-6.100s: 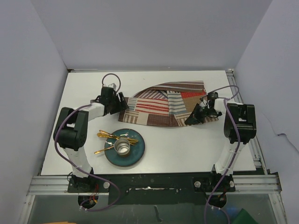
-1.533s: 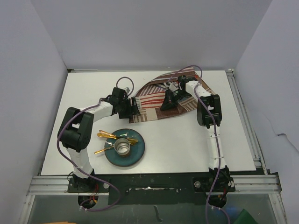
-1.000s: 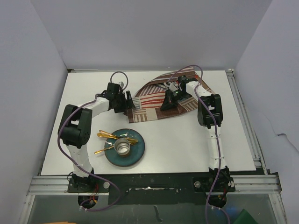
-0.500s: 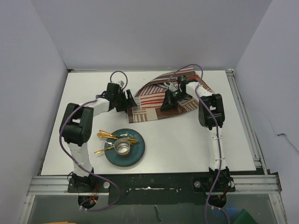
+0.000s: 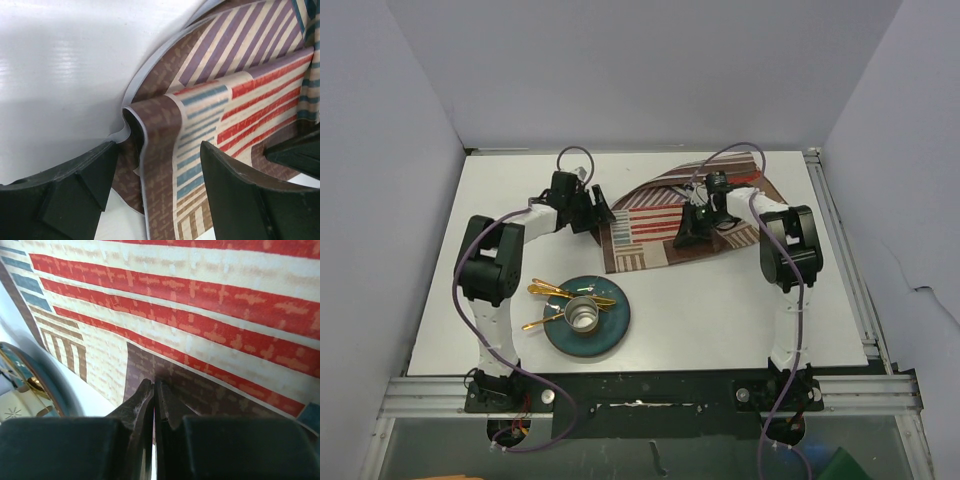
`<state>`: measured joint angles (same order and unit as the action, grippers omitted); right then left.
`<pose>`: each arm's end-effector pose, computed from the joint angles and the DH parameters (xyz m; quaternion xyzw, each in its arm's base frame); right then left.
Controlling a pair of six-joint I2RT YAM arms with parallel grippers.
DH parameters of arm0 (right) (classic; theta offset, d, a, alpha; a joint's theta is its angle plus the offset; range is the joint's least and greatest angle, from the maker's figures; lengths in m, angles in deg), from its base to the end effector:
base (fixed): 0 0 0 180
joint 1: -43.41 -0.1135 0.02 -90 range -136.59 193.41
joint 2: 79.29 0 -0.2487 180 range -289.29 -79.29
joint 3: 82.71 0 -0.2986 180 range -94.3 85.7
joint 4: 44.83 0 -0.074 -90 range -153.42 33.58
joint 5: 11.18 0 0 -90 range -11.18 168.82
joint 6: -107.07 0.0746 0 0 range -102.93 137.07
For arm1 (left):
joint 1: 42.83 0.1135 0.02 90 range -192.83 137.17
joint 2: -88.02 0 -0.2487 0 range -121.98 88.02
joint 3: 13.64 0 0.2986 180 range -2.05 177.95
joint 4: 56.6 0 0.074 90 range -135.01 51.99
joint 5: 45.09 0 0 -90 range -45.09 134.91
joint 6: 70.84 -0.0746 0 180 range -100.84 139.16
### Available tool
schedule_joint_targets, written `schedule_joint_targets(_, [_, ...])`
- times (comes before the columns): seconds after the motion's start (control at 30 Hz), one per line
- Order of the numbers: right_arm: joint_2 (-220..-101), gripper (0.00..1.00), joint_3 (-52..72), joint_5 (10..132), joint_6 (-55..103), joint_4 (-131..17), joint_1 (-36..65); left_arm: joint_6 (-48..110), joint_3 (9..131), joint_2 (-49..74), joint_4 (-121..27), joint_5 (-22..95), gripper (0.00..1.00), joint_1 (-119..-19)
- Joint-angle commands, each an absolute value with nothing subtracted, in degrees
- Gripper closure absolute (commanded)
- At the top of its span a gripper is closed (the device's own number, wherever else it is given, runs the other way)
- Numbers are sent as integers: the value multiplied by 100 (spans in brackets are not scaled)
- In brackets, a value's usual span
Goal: Set the dinner table for one person
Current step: Flatten out the napkin at the center of the board.
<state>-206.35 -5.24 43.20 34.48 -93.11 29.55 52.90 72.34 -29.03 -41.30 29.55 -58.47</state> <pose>0.4569 0.1575 0.0594 -0.0165 0.9423 0.3296 0.0555 0.4661 -0.1510 0.0753 -0.0957 0.9164 -0.2666 0.2828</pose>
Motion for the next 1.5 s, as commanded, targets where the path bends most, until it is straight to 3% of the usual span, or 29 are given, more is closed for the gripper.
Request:
schedule_joint_targets(0.0, [-20615,100,288,6388,3366,-10214,3014,5041,7275,-3526,-3585,3770,31,-5769])
schedule_joint_targets(0.33, [-19511,100,1777,6804,3728,-10174,3154,4918,7305,-3252,-3378,3979,31,-5776])
schedule_joint_targets(0.67, [-19195,100,2845,8238,4278,-10480,3302,4807,7152,-2880,-3287,3980,30,-5777])
schedule_joint_targets(1.0, [-18398,99,3079,8880,4842,-11238,3290,4778,7059,-2595,-3340,4027,30,-5780])
schedule_joint_targets(1.2, [-18092,100,3110,8033,4417,-10848,2911,4720,7869,-2819,-3187,3904,30,-5773])
schedule_joint_targets(1.47, [-19081,100,2483,7047,4061,-10415,1776,4651,8812,-3051,-2816,3844,30,-5956])
